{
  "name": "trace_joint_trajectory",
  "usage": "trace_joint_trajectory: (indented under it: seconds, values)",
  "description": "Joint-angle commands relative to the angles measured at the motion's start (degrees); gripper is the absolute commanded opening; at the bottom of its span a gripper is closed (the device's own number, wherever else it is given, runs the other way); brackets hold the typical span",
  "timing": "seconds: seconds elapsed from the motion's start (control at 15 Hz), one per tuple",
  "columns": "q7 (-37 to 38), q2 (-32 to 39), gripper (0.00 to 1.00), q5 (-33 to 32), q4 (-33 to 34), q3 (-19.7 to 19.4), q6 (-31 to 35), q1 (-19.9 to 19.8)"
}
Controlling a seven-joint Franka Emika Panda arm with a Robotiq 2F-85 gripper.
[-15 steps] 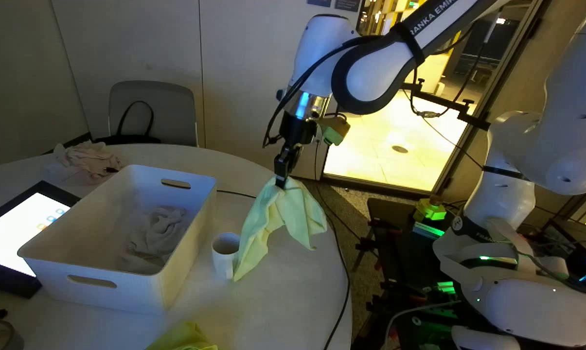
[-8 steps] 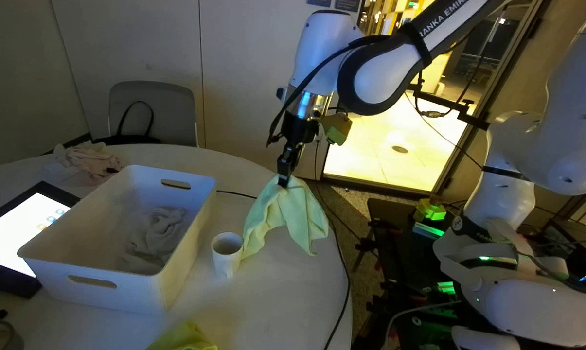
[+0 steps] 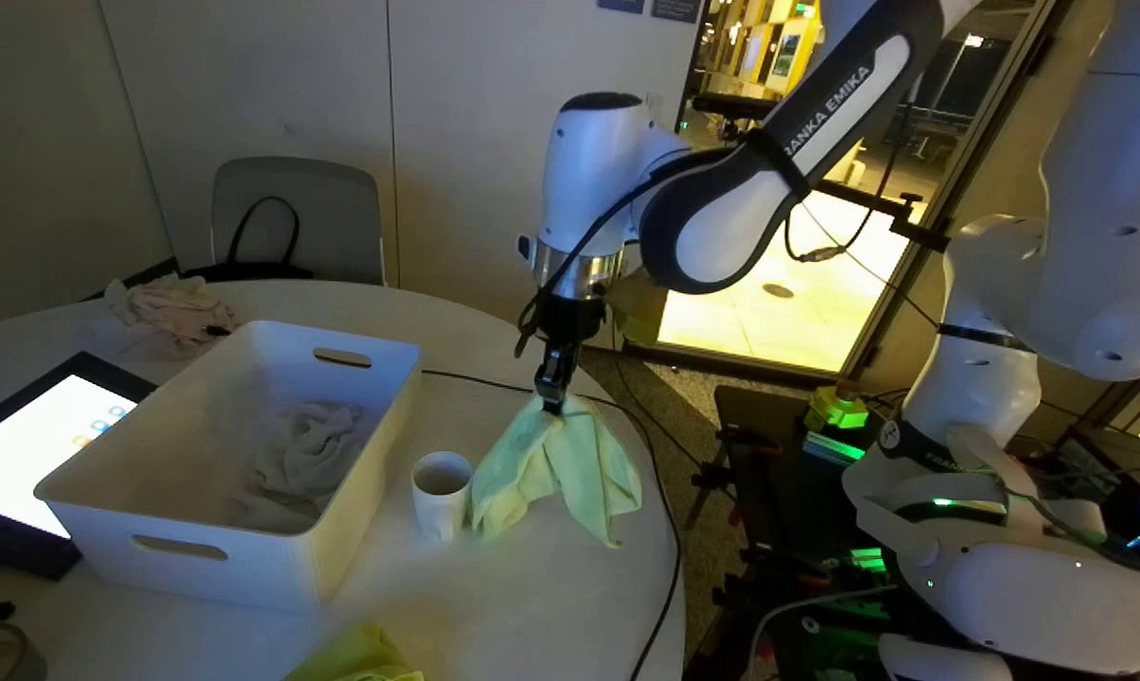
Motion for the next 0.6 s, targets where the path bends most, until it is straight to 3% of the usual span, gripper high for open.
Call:
trace_joint_trajectory:
  seconds: [0.0,0.27,0.53]
  values:
    - [4.52,9.14,0.11,-3.25,4.64,-2.78,2.28,1.78]
    - [2.94,16.49,0.12,-1.07,7.45,-3.99,2.89,3.39]
    - [0.49,20.63,0.12,2.34,8.93,-2.33,2.18,4.15]
